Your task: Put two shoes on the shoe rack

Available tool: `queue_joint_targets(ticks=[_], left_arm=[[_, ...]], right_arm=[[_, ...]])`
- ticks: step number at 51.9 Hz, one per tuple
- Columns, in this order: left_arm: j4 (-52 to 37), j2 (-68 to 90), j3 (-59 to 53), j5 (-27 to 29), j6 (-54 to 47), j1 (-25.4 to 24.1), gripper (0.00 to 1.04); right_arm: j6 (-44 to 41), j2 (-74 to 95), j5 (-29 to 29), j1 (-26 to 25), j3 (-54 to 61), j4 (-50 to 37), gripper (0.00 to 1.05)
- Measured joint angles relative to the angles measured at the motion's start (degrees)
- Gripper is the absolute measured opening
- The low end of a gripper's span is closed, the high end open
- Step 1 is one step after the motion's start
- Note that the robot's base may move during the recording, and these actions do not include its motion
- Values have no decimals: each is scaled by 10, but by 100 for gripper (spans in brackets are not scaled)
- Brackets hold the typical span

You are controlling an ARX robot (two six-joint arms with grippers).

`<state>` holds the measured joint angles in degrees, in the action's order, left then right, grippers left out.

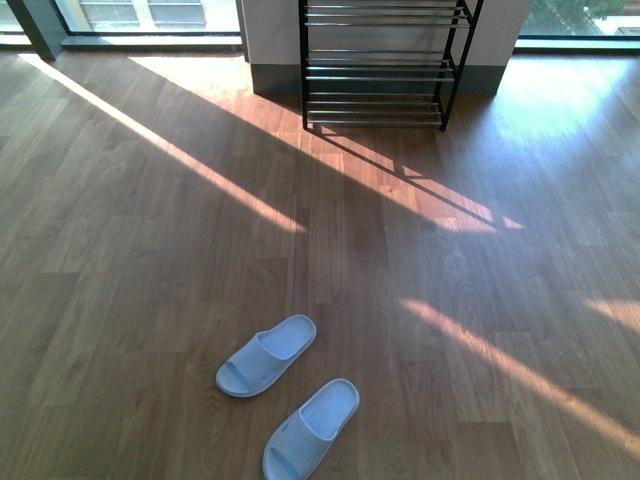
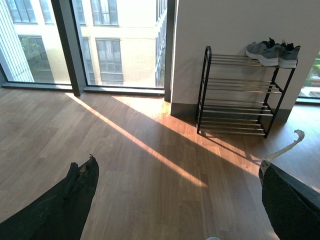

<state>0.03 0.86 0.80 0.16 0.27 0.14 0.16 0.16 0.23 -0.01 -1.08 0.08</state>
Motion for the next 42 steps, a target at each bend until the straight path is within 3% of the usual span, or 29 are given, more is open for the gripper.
queue_joint_targets(ticks=[42], left_arm=[[0,0,0,-1,0,0,95]], right_arm=[[0,0,-2,0,0,0,96]])
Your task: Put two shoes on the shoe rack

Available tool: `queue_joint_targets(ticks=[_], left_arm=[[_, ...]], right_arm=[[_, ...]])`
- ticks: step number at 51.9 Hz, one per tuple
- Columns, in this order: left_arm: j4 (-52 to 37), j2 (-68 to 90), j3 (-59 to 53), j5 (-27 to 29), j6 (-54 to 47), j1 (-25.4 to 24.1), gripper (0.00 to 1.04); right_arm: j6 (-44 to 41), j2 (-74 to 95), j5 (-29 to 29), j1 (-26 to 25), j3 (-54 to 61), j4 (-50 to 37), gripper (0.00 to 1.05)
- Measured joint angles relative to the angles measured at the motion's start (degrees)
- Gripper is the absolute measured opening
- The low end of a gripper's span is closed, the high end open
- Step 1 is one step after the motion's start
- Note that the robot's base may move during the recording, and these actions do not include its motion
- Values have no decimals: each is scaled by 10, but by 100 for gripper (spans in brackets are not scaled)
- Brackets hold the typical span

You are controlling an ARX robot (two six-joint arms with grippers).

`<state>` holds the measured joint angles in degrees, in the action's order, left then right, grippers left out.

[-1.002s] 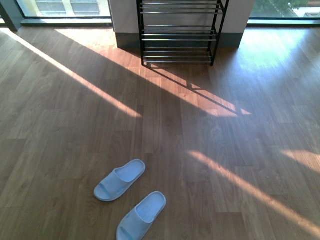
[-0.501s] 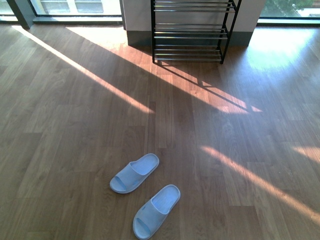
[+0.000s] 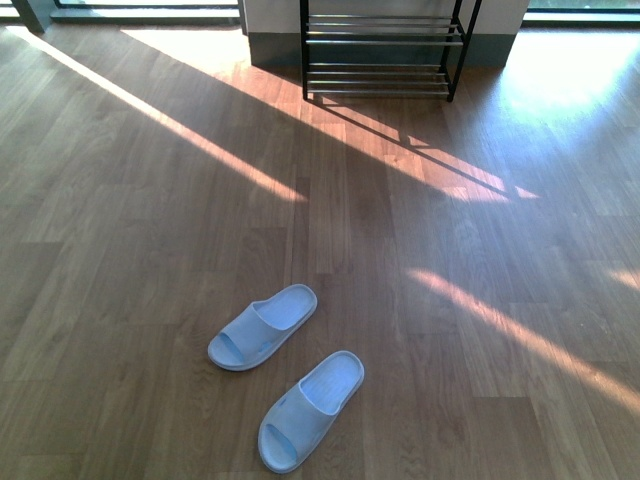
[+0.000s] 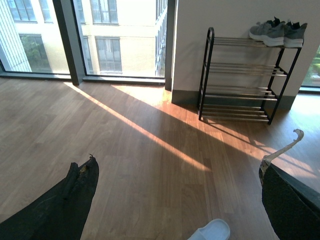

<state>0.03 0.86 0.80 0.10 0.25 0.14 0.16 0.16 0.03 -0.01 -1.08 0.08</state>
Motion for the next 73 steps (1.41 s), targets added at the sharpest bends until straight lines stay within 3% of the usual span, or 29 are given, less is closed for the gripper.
queue_joint_targets(ticks=[73], left_arm=[[0,0,0,0,0,0,95]], right_arm=[[0,0,0,0,0,0,96]])
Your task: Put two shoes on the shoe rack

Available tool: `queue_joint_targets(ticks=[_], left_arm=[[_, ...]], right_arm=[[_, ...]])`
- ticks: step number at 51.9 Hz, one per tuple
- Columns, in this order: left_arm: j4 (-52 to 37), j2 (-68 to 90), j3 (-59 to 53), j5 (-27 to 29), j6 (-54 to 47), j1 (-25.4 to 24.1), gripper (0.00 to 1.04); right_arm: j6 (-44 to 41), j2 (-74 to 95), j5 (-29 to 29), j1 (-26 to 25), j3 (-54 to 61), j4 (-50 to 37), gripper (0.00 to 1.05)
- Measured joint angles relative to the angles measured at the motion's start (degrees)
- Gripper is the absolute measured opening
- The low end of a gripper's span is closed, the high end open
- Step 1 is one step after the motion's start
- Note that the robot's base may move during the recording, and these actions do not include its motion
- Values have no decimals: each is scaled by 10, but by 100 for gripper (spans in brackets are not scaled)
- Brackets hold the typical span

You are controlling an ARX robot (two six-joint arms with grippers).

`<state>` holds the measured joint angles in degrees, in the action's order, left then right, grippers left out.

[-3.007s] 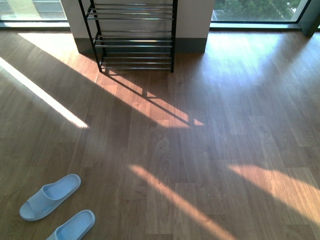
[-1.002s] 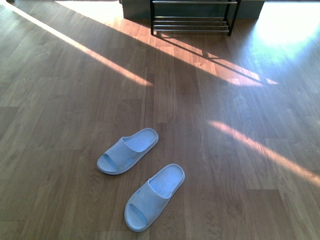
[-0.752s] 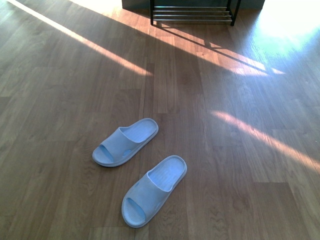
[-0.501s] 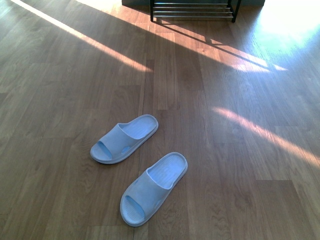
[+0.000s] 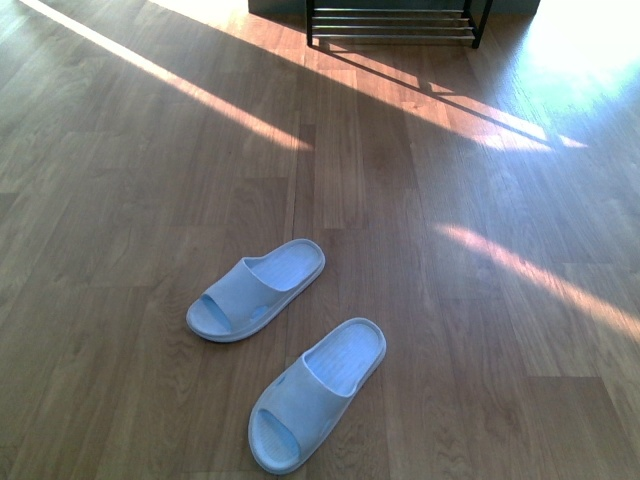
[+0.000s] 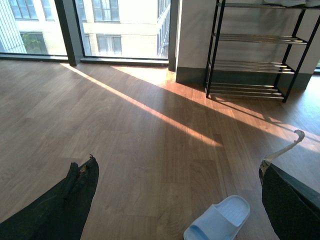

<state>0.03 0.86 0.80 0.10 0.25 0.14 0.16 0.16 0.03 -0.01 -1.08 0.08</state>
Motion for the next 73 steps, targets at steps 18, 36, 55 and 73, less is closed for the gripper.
queue_joint_targets(ticks=[18,36,55,73], left_arm=[[0,0,0,-1,0,0,95],[0,0,0,0,0,0,95],[0,0,0,-1,0,0,95],[0,0,0,-1,0,0,95]], right_arm=[[0,0,0,0,0,0,96],[-32,140,303,-71,-3,-163,96],[-301,982,323,10,-160,-499,96],[-452,1476,306,155,-319,-623,96]])
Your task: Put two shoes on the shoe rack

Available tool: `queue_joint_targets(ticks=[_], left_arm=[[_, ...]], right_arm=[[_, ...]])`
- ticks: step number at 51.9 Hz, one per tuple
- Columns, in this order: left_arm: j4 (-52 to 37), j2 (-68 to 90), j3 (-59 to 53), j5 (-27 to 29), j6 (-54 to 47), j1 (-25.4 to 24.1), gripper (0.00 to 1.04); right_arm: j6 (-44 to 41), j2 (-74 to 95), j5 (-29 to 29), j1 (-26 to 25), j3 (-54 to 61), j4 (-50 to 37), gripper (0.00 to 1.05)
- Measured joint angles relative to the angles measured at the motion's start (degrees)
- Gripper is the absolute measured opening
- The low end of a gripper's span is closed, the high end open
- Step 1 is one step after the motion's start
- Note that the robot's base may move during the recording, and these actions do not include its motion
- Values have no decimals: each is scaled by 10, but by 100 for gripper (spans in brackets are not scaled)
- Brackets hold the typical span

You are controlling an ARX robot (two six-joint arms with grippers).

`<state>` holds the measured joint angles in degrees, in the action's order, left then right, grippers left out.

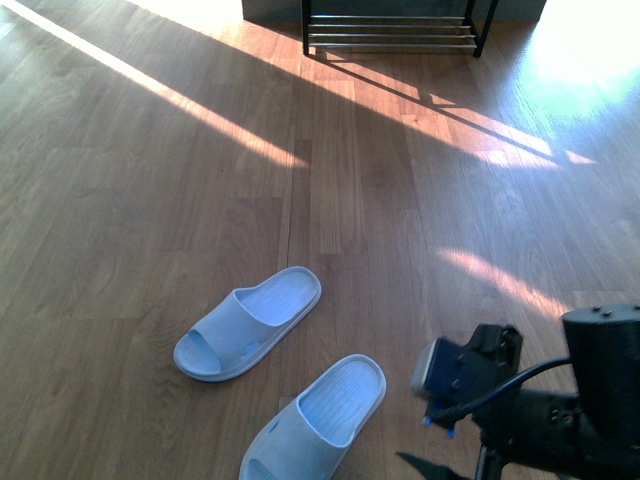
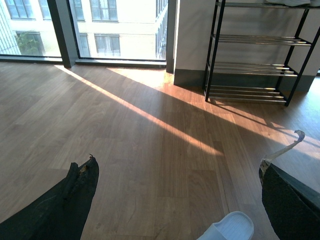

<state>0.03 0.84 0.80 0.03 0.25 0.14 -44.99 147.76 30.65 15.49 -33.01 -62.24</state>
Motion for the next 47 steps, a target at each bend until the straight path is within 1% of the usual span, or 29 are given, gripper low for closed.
queue_joint_targets(ticks=[8,17,22,31,44,45,47], left_arm=[[0,0,0,0,0,0,95],[0,0,0,0,0,0,95],[0,0,0,0,0,0,95],[0,0,0,0,0,0,95],[0,0,0,0,0,0,95],[0,0,0,0,0,0,95],[0,0,0,0,0,0,95]], right_arm=[[-2,89,-2,43,-57,-16,96],[18,162,-8,91,-124,-38,96],[30,197,-10,119,-163,-36,96],[45,246,-11,146,-216,-30,96],[64,296,-19,159,-278,-9,96],[66,299,-19,160,-282,-6,95],[66,306,-20,162,-291,4,87]])
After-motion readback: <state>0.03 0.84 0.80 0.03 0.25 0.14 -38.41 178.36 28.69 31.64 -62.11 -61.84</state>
